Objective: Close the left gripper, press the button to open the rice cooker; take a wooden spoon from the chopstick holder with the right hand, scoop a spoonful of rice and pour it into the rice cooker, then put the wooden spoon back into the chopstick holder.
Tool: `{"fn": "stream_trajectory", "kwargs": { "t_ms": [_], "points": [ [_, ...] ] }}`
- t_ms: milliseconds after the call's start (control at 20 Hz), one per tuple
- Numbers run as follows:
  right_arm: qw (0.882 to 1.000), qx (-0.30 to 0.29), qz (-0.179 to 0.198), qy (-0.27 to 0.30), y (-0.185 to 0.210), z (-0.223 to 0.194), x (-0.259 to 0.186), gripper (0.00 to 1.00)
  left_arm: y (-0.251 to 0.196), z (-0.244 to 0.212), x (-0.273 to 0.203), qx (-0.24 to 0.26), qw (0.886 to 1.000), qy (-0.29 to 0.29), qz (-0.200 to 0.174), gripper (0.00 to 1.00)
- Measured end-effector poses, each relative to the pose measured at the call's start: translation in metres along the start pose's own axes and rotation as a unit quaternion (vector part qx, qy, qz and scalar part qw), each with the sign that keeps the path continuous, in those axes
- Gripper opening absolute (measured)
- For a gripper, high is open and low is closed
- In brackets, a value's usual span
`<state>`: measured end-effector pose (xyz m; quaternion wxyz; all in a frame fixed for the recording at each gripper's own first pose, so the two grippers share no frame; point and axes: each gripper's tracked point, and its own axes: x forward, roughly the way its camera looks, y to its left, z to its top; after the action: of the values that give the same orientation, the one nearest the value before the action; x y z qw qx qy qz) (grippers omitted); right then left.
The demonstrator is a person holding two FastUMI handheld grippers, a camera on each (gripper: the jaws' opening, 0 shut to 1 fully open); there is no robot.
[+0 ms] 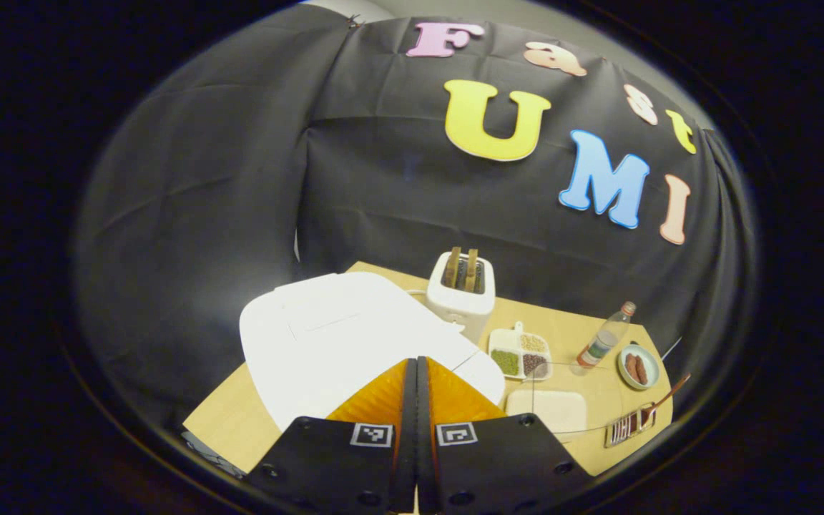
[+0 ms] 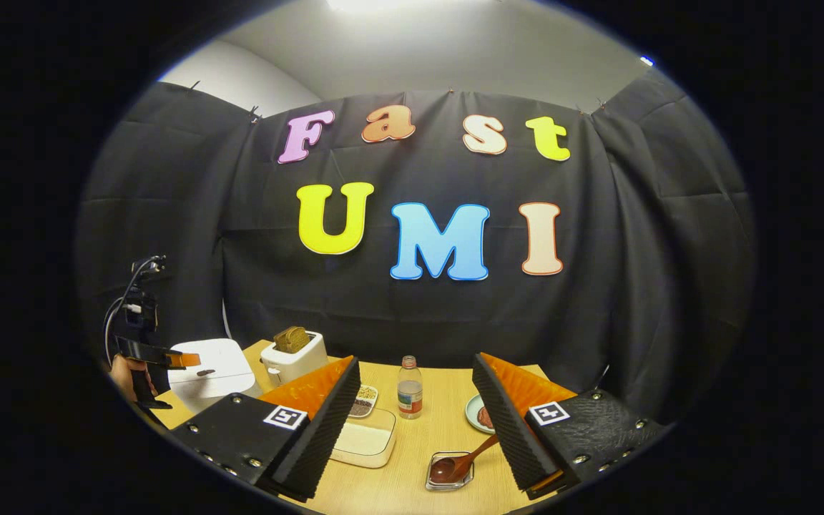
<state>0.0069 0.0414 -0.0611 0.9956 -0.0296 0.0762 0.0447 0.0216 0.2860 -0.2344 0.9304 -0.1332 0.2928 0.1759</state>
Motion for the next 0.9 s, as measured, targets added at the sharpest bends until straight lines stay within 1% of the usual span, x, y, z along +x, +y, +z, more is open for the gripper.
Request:
{"fn": "stream_trajectory", "kwargs": {
  "t_ms": [250,300,350,400,450,500,600,650,750,800,900],
  "points": [
    [1.0,0.004,-0.012,0.009,-0.008,-0.005,0.001,0.97,0.006,-0.027,0.023,0.01,0.998,0.063,-0.003,0.09],
    [1.0,0.005,-0.014,0.01,-0.009,-0.005,0.002,0.97,0.007,-0.021,0.022,0.018,0.998,0.053,-0.001,0.08],
    [1.0,0.007,-0.016,0.011,-0.01,-0.005,0.002,0.97,0.008,-0.024,0.024,0.019,0.997,0.07,0.002,0.09],
    [1.0,0.008,-0.015,0.011,-0.01,-0.005,0.003,0.92,0.008,-0.028,0.02,0.021,0.996,0.082,0.004,0.08],
    [1.0,0.011,-0.013,0.012,-0.009,-0.006,0.003,0.97,0.008,-0.028,0.021,0.025,0.996,0.088,0.008,0.11],
    [1.0,0.013,-0.011,0.012,-0.008,-0.006,0.003,0.97,0.008,-0.03,0.02,0.032,0.995,0.099,0.01,0.09],
    [1.0,0.018,-0.006,0.008,-0.005,-0.003,0.002,0.97,0.008,-0.027,0.021,0.035,0.995,0.096,0.009,0.11],
    [1.0,0.018,-0.003,0.006,-0.004,-0.003,0.001,0.97,0.008,-0.022,0.019,0.025,0.996,0.091,0.008,0.09],
    [1.0,0.014,-0.002,0.004,-0.006,-0.002,-0.001,0.97,0.015,-0.014,0.014,0.01,0.997,0.073,0.025,0.09],
    [1.0,0.015,-0.002,0.002,-0.008,0.0,-0.002,0.97,0.018,-0.008,0.011,0.008,0.998,0.059,0.035,0.09],
    [1.0,0.017,-0.003,0.002,-0.011,-0.001,-0.004,0.97,0.022,0.007,0.008,0.014,0.999,0.031,0.04,0.09]
  ]
}}
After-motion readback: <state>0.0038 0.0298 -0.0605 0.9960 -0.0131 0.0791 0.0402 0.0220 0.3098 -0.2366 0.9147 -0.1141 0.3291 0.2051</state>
